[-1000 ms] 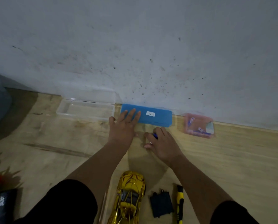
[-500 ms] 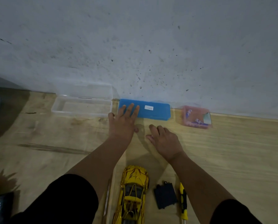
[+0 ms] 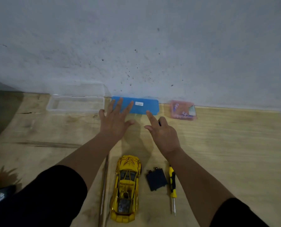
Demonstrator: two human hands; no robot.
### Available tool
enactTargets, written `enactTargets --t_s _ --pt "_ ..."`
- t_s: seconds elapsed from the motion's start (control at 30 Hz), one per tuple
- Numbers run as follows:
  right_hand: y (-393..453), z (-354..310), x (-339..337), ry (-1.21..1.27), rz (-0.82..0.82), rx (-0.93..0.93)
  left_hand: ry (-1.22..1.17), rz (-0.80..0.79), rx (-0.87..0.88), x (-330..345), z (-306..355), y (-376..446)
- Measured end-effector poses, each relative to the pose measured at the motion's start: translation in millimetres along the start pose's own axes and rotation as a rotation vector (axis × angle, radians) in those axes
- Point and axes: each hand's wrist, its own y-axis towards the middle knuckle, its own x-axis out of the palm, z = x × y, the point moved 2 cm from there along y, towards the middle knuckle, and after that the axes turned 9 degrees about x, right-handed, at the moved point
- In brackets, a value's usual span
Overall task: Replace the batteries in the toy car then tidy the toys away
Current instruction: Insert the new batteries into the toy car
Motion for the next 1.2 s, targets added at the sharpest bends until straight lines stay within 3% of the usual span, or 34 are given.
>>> enactTargets --t_s 0.27,0.63,0.77,1.0,1.2 --pt "-36 -8 -72 0.222 -0.277 0.275 -0.122 -0.120 -0.004 -36 46 -80" --pt "-111 -9 -110 0.273 -0.511 0.312 -0.165 -0.396 -0.290 -2 95 -179" --pt "-123 -8 -117 0.260 -0.573 0.240 -0.276 -0.325 -0.320 3 97 -186" --pt "-115 -13 -129 0.321 -0.573 0.213 -0.938 -0.096 -0.146 -35 91 -195" --pt "-90 -27 -147 0.456 -0.523 0.166 -1.224 -0.073 -0.019 -65 93 -199"
